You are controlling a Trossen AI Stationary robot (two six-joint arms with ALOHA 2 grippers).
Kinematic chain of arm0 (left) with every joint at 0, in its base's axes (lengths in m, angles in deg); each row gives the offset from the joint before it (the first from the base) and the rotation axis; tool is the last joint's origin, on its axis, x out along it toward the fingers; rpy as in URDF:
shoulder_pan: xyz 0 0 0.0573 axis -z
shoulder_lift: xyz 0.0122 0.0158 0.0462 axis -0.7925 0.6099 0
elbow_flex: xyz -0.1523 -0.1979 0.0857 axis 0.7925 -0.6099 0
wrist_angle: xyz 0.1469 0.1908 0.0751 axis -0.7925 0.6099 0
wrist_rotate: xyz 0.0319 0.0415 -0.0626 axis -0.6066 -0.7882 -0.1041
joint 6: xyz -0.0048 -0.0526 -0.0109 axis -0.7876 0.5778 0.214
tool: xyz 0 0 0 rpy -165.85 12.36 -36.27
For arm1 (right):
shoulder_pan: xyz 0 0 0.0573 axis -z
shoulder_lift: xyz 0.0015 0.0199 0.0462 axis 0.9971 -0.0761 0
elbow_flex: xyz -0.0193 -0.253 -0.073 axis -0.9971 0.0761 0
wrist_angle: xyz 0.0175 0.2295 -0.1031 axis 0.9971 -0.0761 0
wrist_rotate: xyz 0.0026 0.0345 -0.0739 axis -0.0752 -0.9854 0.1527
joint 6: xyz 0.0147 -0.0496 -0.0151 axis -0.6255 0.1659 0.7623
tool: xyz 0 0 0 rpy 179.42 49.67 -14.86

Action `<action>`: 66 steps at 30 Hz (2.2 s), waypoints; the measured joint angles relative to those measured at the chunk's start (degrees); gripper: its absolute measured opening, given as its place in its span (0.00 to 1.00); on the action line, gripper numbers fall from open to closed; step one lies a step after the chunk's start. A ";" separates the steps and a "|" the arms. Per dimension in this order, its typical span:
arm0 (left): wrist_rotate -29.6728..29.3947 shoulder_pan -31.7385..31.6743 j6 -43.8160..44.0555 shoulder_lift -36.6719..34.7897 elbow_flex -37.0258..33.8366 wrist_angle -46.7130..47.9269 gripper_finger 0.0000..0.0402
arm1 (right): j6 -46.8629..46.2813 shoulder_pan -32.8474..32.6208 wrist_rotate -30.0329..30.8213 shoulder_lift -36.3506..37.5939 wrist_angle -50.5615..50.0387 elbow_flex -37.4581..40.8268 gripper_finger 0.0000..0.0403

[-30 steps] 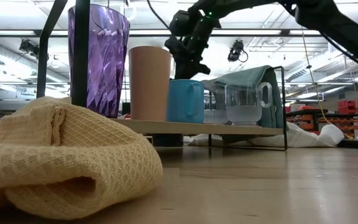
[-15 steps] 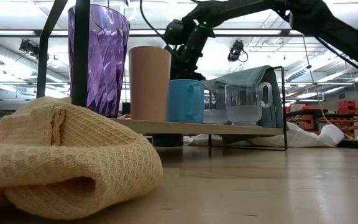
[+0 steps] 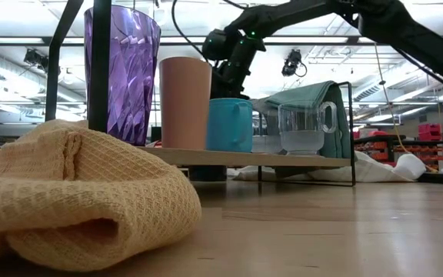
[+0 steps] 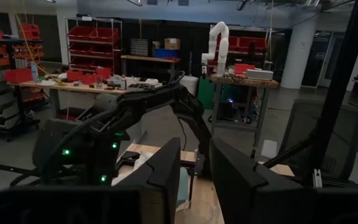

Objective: Stack small to large cups/mugs on shelf
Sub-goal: Remove the black cup from the dark blue mug

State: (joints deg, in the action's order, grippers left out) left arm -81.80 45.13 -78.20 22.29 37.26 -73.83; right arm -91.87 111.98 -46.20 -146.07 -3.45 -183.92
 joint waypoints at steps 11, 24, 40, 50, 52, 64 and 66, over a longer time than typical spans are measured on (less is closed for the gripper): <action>0.00 0.01 0.02 0.00 0.00 0.07 0.23 | 0.23 0.00 -0.18 0.05 4.02 3.59 0.24; 0.00 0.00 0.01 0.00 0.00 0.28 0.22 | 1.16 -0.01 -1.93 0.05 5.69 3.59 0.01; 0.00 0.00 -0.11 -0.02 0.00 0.98 0.22 | 2.95 0.39 -1.39 1.12 6.46 -1.77 0.20; 0.00 0.00 -0.09 -0.02 0.00 0.94 0.24 | 2.26 2.82 2.72 1.05 -0.01 -0.65 0.39; 0.00 0.00 -0.07 -0.02 0.00 0.94 0.24 | 1.35 2.86 2.76 1.05 -0.01 -0.65 0.40; 0.00 0.00 0.11 -0.02 0.00 0.87 0.24 | -0.06 1.99 3.26 -0.71 1.11 -0.63 0.42; 0.00 0.02 0.09 -0.02 0.00 0.88 0.24 | -0.13 1.95 3.26 -0.92 1.59 -0.65 0.42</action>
State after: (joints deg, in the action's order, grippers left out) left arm -81.80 45.15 -78.11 22.27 37.26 -72.94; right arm -92.00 113.93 -42.94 -146.99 -1.86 -184.57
